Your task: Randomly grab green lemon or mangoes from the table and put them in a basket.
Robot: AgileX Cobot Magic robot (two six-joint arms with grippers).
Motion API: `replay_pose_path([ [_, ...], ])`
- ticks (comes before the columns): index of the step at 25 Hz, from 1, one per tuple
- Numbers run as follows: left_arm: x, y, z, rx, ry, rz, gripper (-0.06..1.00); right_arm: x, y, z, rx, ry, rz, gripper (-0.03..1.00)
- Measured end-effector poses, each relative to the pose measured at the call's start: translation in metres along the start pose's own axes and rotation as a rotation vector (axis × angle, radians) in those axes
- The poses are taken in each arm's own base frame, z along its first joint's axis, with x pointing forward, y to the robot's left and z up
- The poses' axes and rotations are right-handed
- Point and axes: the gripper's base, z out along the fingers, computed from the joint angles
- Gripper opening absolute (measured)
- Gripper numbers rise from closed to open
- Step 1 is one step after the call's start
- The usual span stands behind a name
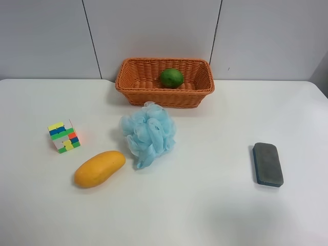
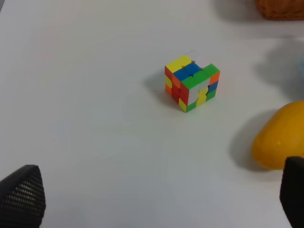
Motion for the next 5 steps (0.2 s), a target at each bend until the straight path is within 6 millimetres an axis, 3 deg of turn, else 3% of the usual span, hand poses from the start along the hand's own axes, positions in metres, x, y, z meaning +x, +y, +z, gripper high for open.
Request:
replay_pose_path([
  [5, 0.0, 0.0, 0.0, 0.0, 0.0, 0.0, 0.99, 0.0, 0.0, 0.0, 0.0, 0.0, 0.0, 0.99],
])
